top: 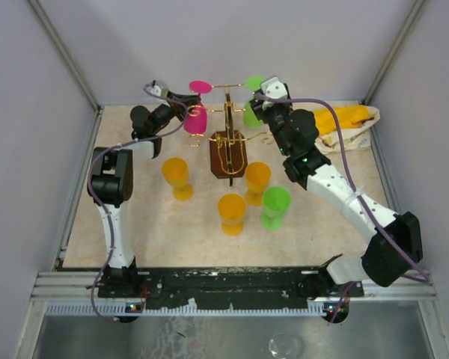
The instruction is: Place the wine glass upside down on the wine glass rack
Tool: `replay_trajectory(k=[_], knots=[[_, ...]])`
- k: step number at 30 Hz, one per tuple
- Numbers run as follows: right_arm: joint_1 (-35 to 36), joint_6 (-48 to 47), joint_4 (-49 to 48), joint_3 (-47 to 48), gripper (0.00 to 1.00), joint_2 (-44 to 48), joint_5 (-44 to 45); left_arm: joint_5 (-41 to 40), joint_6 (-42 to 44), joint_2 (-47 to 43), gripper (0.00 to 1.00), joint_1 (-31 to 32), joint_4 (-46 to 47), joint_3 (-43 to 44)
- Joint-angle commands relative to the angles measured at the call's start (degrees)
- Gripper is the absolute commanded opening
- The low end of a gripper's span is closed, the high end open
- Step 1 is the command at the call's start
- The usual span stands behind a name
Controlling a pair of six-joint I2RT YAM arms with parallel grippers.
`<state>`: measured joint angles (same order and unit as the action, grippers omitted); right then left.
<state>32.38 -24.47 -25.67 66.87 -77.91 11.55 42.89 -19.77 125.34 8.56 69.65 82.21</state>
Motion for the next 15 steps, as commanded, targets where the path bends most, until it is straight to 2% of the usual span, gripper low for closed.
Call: replay_trajectory(k=[1,15], knots=[[-0.69,-0.93,-1.70,3.61,0.49,-0.05,0.76,-1.95,0.39,2.20,0.00,0.74,2.11,2.51],[-0.91,-0.84,-1.49,3.75,0.50,-0.60,0.92,-9.59,1.53,5.21,0.00,0.85,5.93,3.15]])
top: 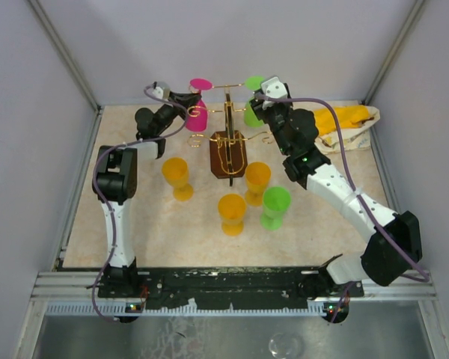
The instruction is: Place the wine glass upside down on the wine glass rack
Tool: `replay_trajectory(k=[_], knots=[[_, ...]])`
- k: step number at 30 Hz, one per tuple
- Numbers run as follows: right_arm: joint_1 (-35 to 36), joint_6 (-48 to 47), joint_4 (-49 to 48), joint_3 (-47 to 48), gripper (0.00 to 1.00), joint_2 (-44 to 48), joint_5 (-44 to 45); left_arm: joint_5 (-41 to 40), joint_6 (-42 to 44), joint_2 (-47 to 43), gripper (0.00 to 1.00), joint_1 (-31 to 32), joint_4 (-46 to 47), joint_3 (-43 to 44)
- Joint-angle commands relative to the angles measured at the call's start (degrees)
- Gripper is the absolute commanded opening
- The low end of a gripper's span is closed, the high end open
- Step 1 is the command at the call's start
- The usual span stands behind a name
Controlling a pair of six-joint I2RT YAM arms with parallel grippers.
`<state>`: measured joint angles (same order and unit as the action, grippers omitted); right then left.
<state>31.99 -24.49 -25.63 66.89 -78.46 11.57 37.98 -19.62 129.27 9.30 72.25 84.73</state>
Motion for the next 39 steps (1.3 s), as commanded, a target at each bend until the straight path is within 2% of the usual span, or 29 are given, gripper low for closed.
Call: replay_trajectory(k=[1,8,19,31,33,39], knots=[[-0.51,-0.82,-1.49,3.79,0.50,-0.03,0.90,-5.34,1.65,1.17,0.00,0.04,3.74,0.39],[-0.52,-1.02,-1.28,3.95,0.50,-0.11,1.08,-7.50,2.26,0.36,0.00,-0.32,5.99,-1.81],[-0.55,-0.93,-1.14,3.62,0.51,-0.30,0.99,-7.48,1.24,-2.96,0.00,-1.04,13.82,-10.01],[-0.60,-0.30,-1.16,3.52,0.52,-0.21,0.33,-0.46,-2.05,-1.85,0.00,-0.16,14.80,-7.46],[-0.56,-0.17,-1.01,3.51,0.53,-0.21,0.15,0.62,-2.06,-1.28,0.03,0.27,14.06,-6.22],[-0.61,-0.03,-0.62,3.51,0.63,0.02,0.03,0.79,-2.23,-1.00,0.26,0.76,13.73,-5.91]])
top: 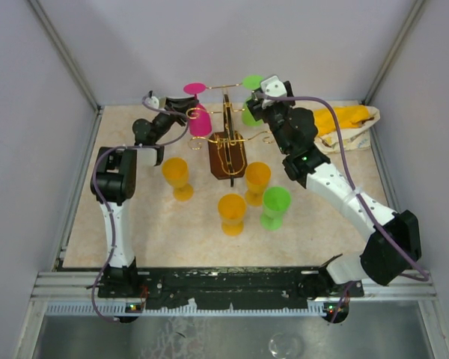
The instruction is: Place the wine glass upside down on the wine glass rack
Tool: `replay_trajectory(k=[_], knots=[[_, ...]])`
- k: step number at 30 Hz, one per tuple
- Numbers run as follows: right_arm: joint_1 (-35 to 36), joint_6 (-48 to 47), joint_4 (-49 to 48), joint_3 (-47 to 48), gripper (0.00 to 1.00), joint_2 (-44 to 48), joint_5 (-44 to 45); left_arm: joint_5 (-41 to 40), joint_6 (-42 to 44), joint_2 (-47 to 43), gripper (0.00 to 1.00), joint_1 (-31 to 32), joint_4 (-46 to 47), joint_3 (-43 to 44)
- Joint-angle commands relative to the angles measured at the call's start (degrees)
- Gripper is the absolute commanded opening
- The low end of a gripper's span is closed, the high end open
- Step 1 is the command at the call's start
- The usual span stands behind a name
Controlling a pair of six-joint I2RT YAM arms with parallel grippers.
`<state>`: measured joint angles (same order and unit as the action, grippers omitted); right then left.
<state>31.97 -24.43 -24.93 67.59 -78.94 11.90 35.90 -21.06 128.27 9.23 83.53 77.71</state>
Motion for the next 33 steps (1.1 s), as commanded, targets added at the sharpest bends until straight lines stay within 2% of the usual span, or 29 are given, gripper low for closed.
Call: replay_trajectory(k=[1,3,5,7,9,17,21,27,29,33], knots=[[-0.59,-0.02,-1.23,2.76,0.65,0.55,-0.44,2.87,-0.41,-0.24,0.28,0.79,2.32,0.64],[-0.55,0.07,-1.11,2.89,0.68,0.54,-0.64,2.86,0.15,-1.04,0.33,0.74,1.96,-0.37],[-0.56,0.23,-1.09,2.98,0.71,0.53,-0.77,2.84,0.76,-1.83,0.54,0.57,1.84,-1.69],[-0.58,0.69,-1.14,3.19,0.73,0.45,-0.99,2.64,0.95,-2.73,0.71,0.33,1.76,-3.02],[-0.57,1.30,-0.97,3.50,0.76,0.31,-1.19,2.19,0.88,-3.47,0.97,0.03,2.00,-4.39],[-0.93,3.70,-0.72,4.73,0.86,0.19,-0.12,1.27,0.68,-7.44,0.99,-2.82,3.51,-11.48],[-4.03,10.73,1.91,6.15,0.99,0.42,-1.33,0.42,0.87,-10.49,0.99,-5.05,4.29,-15.69],[-11.27,22.18,5.45,6.67,0.99,1.65,-2.45,0.16,1.49,-15.77,0.99,-8.91,3.86,-21.15],[-11.50,22.12,6.34,6.66,0.99,1.89,4.03,-0.41,2.29,-17.93,0.99,-9.81,1.47,-22.14],[-11.49,18.00,10.78,7.18,0.99,2.65,11.05,-1.46,6.55,-23.15,0.99,-10.82,-13.43,-20.55]])
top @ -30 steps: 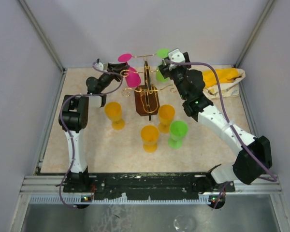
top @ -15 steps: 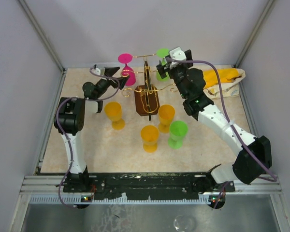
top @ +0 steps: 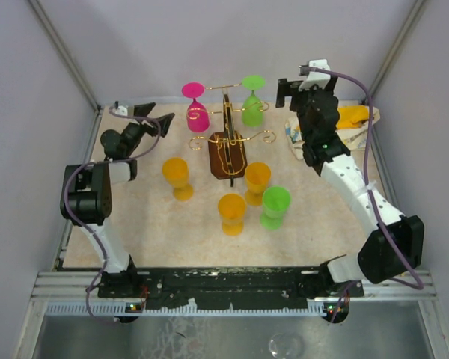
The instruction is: Place the wine glass upside down on the wine glass rack
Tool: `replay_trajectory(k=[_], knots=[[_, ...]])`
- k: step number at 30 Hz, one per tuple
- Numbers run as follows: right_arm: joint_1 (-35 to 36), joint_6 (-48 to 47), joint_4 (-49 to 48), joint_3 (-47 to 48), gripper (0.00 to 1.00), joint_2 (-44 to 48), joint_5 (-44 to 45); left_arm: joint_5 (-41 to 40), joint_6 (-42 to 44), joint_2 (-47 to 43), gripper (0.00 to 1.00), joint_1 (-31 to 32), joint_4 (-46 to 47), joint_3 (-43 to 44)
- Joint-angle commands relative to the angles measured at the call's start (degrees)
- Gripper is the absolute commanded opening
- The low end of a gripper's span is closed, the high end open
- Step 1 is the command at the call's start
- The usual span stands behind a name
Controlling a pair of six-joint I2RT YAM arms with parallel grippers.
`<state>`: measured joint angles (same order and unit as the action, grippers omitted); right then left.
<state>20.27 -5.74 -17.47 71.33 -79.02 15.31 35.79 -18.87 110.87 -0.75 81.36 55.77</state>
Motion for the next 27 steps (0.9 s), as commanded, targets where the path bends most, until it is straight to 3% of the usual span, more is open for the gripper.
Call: replay_trajectory(k=[1,5,11,14,19,27], knots=[[0.09,-1.21,5.14,3.73,0.99,3.03,8.38,-1.45,5.28,-6.95,0.99,-0.97,-16.89,3.02],[-1.41,0.94,13.95,5.34,0.99,4.75,9.17,-3.74,7.40,-10.94,0.99,-0.92,-35.09,9.84],[-4.05,6.33,31.93,8.55,0.99,5.67,8.86,-4.84,8.40,-17.61,0.99,-1.04,-42.90,11.69],[-5.51,8.82,36.57,7.83,0.99,6.98,7.80,-5.63,9.82,-20.76,0.99,-1.02,-52.67,12.60],[-8.52,12.62,41.71,8.90,0.99,7.07,5.96,-6.60,13.97,-26.43,0.99,-0.96,-67.27,11.30],[-8.75,17.02,41.84,12.82,0.99,3.15,1.53,-7.58,18.40,-37.39,0.99,-0.41,-85.12,6.36]])
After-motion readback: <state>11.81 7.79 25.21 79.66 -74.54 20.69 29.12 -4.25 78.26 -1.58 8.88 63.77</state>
